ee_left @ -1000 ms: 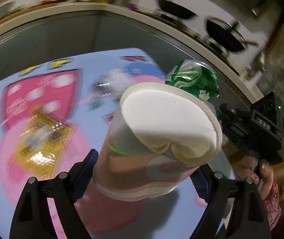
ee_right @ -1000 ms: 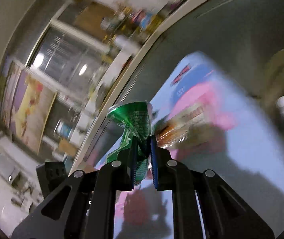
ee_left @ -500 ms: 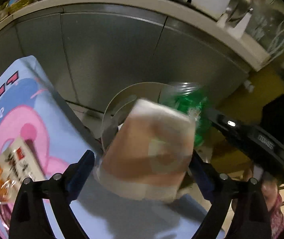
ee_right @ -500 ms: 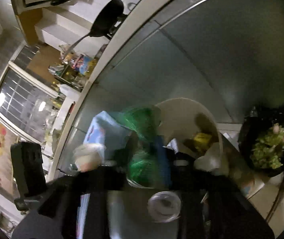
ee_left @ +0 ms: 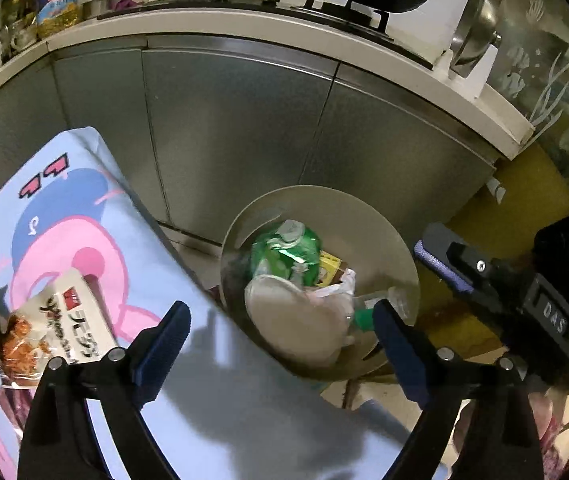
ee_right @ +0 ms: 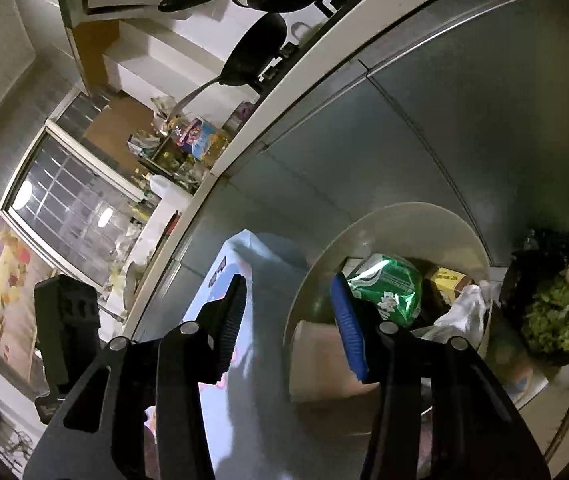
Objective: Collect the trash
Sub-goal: 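Carry the cup and can over the beige bin and open both tools, then grasp the yellow snack wrapper with left tool while right tool grasps pink foil wrapper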
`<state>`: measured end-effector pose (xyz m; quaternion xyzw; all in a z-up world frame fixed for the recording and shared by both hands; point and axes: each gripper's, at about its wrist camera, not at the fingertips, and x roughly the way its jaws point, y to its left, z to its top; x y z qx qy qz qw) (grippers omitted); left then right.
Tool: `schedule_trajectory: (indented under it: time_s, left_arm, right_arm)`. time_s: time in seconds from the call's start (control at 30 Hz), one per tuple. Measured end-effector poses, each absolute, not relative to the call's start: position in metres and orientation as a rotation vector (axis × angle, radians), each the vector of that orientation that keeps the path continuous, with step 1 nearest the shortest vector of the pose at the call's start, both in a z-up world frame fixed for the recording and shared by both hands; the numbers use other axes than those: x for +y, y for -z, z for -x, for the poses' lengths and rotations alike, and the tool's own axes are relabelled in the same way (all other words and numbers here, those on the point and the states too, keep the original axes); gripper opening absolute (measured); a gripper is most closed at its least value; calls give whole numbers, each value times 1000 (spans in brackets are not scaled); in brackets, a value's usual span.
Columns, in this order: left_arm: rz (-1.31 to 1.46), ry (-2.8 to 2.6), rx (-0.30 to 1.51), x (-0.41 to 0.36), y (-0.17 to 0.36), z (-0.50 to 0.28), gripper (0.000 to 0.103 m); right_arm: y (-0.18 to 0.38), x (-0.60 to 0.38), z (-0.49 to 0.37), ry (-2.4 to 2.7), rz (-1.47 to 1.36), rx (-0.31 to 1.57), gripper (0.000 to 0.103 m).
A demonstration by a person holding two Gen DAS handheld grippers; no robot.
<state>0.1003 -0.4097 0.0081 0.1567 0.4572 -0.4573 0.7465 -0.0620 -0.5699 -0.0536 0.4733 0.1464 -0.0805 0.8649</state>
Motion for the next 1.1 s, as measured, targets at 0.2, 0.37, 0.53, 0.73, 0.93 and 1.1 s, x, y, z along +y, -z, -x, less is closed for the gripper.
schedule_trajectory:
  time_s: [0.2,0.37,0.53,0.73,0.93,1.1]
  left_arm:
    - [-322,983,988,-396,-15,-98,91]
    - [-263,949,968,-346,-21,-99,91]
    - [-191,893,990,-278,-13,-105,91]
    - [-122,762,972,-170,-7,-117,91]
    - [-42,529,937,-68,-7,-153,91]
    - [-42,430,949,-32,6,-186,96]
  right_arm:
    - [46,-565,75,167,-993,293,44]
    - [43,-554,68,122,-1004,305,44]
    - [42,-521,38,26,-991,351,44]
    - [46,-465,-12,-99,-946,472,40]
    - [51,-394,-64,-217,-853,630,39]
    - [53,-348,-93,-220,-731,709,50]
